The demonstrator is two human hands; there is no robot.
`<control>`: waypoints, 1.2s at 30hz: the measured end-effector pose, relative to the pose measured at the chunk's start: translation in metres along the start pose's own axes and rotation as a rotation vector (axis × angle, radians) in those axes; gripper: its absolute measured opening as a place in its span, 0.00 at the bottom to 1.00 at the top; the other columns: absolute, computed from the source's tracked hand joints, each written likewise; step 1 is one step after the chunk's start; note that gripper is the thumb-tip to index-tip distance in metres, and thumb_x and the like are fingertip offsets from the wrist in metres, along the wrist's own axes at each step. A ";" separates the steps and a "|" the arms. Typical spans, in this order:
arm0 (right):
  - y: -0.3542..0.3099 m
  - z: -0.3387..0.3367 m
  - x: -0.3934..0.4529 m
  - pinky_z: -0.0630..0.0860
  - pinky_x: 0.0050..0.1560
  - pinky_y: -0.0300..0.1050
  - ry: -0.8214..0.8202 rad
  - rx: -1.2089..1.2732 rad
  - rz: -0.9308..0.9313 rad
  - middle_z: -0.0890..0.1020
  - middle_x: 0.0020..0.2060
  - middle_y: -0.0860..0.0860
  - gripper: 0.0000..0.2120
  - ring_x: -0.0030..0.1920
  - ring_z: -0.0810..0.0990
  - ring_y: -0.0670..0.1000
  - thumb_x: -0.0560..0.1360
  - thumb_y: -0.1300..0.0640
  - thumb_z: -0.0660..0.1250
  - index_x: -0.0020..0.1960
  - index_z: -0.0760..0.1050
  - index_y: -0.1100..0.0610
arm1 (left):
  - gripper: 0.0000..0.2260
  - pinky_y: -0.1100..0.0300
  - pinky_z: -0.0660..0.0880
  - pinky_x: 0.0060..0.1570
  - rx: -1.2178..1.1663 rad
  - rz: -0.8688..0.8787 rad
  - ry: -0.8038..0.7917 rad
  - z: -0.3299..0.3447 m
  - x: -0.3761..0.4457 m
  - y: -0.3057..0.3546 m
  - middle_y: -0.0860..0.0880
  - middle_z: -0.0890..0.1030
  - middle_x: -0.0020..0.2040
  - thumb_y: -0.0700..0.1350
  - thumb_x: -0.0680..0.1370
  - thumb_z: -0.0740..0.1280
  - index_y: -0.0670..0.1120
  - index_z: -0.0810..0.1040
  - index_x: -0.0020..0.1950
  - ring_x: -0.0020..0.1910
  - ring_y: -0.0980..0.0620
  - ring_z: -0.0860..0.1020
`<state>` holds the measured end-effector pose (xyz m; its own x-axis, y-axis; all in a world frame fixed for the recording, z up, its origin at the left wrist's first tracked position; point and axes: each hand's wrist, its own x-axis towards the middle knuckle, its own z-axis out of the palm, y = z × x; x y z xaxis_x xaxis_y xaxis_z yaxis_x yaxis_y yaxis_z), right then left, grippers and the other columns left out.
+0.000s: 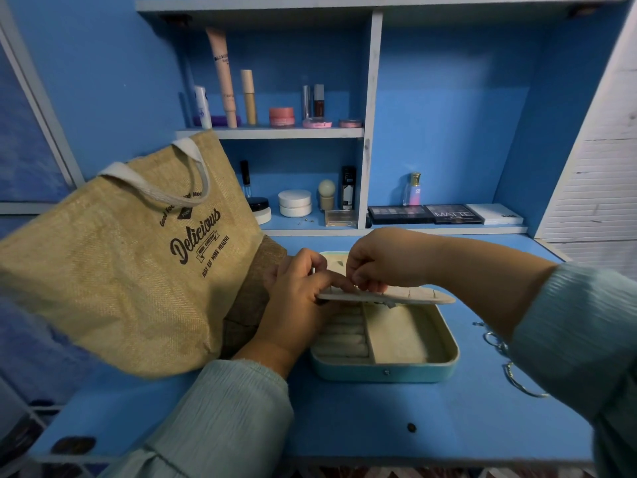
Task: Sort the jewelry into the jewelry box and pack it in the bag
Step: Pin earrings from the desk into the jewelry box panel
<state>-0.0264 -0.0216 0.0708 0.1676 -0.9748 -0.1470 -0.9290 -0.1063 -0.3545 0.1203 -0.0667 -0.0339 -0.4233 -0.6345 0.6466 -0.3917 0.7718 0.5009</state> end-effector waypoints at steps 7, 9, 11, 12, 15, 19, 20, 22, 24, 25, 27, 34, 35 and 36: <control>0.000 -0.004 0.001 0.67 0.25 0.22 -0.030 -0.013 0.008 0.77 0.32 0.46 0.07 0.32 0.76 0.42 0.77 0.61 0.62 0.49 0.78 0.59 | 0.18 0.35 0.69 0.52 -0.002 -0.009 -0.006 0.000 0.000 0.000 0.61 0.65 0.44 0.61 0.70 0.59 0.60 0.70 0.57 0.48 0.53 0.69; 0.000 -0.004 0.001 0.66 0.24 0.22 -0.033 -0.017 0.008 0.78 0.33 0.46 0.06 0.32 0.75 0.42 0.77 0.61 0.62 0.48 0.78 0.57 | 0.17 0.35 0.69 0.52 -0.001 0.002 -0.010 0.000 0.000 -0.001 0.61 0.66 0.44 0.61 0.70 0.59 0.60 0.70 0.57 0.48 0.53 0.69; 0.000 -0.004 0.001 0.65 0.23 0.23 -0.040 -0.025 0.002 0.78 0.34 0.47 0.05 0.33 0.75 0.42 0.77 0.60 0.62 0.47 0.77 0.56 | 0.17 0.35 0.69 0.52 -0.005 0.013 -0.008 0.001 0.000 -0.002 0.63 0.65 0.44 0.60 0.70 0.60 0.61 0.71 0.57 0.48 0.52 0.69; -0.001 -0.004 0.001 0.65 0.23 0.23 -0.042 -0.031 -0.002 0.78 0.34 0.46 0.05 0.33 0.75 0.42 0.77 0.60 0.62 0.46 0.76 0.55 | 0.16 0.35 0.69 0.52 -0.005 0.019 -0.003 0.000 0.000 -0.002 0.63 0.65 0.45 0.60 0.70 0.61 0.60 0.71 0.57 0.48 0.52 0.69; -0.001 -0.004 0.001 0.66 0.24 0.24 -0.043 -0.061 -0.010 0.77 0.34 0.46 0.04 0.32 0.74 0.41 0.77 0.59 0.63 0.45 0.75 0.53 | 0.16 0.35 0.69 0.51 0.006 0.019 0.009 0.001 0.000 -0.001 0.61 0.65 0.43 0.60 0.70 0.61 0.60 0.71 0.57 0.47 0.53 0.69; -0.001 -0.003 0.002 0.64 0.22 0.24 -0.047 -0.095 -0.017 0.76 0.35 0.46 0.05 0.31 0.72 0.41 0.77 0.59 0.63 0.49 0.77 0.55 | 0.16 0.35 0.70 0.50 0.023 0.024 0.020 0.001 0.000 -0.002 0.61 0.65 0.43 0.60 0.70 0.62 0.58 0.71 0.56 0.48 0.52 0.70; -0.001 -0.003 0.003 0.65 0.23 0.25 -0.043 -0.114 -0.022 0.76 0.35 0.45 0.06 0.32 0.72 0.41 0.77 0.58 0.63 0.50 0.78 0.55 | 0.15 0.35 0.70 0.50 0.026 0.021 0.021 0.001 0.000 -0.002 0.60 0.65 0.43 0.60 0.70 0.62 0.58 0.72 0.54 0.48 0.51 0.70; -0.001 -0.003 0.003 0.66 0.24 0.25 -0.041 -0.118 -0.027 0.76 0.35 0.45 0.06 0.33 0.72 0.42 0.76 0.58 0.64 0.50 0.79 0.55 | 0.09 0.37 0.69 0.52 0.032 -0.017 0.017 -0.002 0.001 0.003 0.58 0.66 0.45 0.61 0.68 0.61 0.59 0.73 0.43 0.50 0.50 0.71; 0.000 -0.004 0.003 0.67 0.27 0.25 -0.055 -0.096 -0.037 0.79 0.39 0.47 0.06 0.34 0.74 0.42 0.76 0.59 0.64 0.50 0.79 0.55 | 0.07 0.38 0.69 0.54 0.031 -0.073 -0.001 -0.004 0.002 0.007 0.56 0.67 0.47 0.59 0.68 0.62 0.60 0.68 0.42 0.51 0.51 0.70; 0.001 -0.005 0.003 0.68 0.30 0.27 -0.064 -0.089 -0.043 0.80 0.42 0.48 0.06 0.35 0.75 0.42 0.77 0.59 0.63 0.51 0.79 0.54 | 0.08 0.39 0.68 0.55 0.032 -0.087 -0.008 -0.004 0.002 0.007 0.55 0.68 0.47 0.57 0.68 0.63 0.58 0.68 0.43 0.52 0.52 0.70; 0.002 -0.006 0.002 0.67 0.32 0.28 -0.075 -0.069 -0.047 0.81 0.44 0.49 0.07 0.37 0.76 0.42 0.77 0.59 0.62 0.52 0.78 0.54 | 0.08 0.39 0.68 0.56 0.053 -0.087 -0.011 -0.005 0.002 0.008 0.55 0.67 0.48 0.55 0.68 0.64 0.57 0.68 0.43 0.52 0.53 0.69; 0.002 -0.007 0.004 0.70 0.41 0.32 -0.091 -0.165 -0.065 0.79 0.44 0.47 0.07 0.42 0.76 0.45 0.77 0.57 0.63 0.53 0.78 0.55 | 0.12 0.40 0.66 0.57 0.054 -0.097 0.012 -0.006 0.001 0.010 0.55 0.67 0.48 0.62 0.66 0.59 0.56 0.70 0.41 0.52 0.53 0.68; 0.001 -0.007 0.005 0.70 0.43 0.33 -0.094 -0.181 -0.069 0.79 0.45 0.48 0.08 0.44 0.77 0.46 0.77 0.57 0.63 0.53 0.79 0.55 | 0.12 0.41 0.65 0.59 0.057 -0.097 0.015 -0.006 0.001 0.010 0.55 0.67 0.48 0.62 0.66 0.60 0.55 0.70 0.41 0.52 0.52 0.69; 0.001 -0.006 0.005 0.71 0.45 0.35 -0.095 -0.194 -0.072 0.80 0.46 0.48 0.08 0.45 0.77 0.46 0.77 0.57 0.63 0.53 0.79 0.55 | 0.11 0.43 0.63 0.60 0.066 -0.097 0.017 -0.006 0.001 0.011 0.55 0.67 0.48 0.61 0.67 0.62 0.55 0.70 0.41 0.52 0.51 0.69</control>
<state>-0.0283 -0.0283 0.0755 0.2577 -0.9414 -0.2175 -0.9580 -0.2198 -0.1840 0.1206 -0.0584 -0.0241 -0.3670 -0.7051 0.6067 -0.4837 0.7018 0.5230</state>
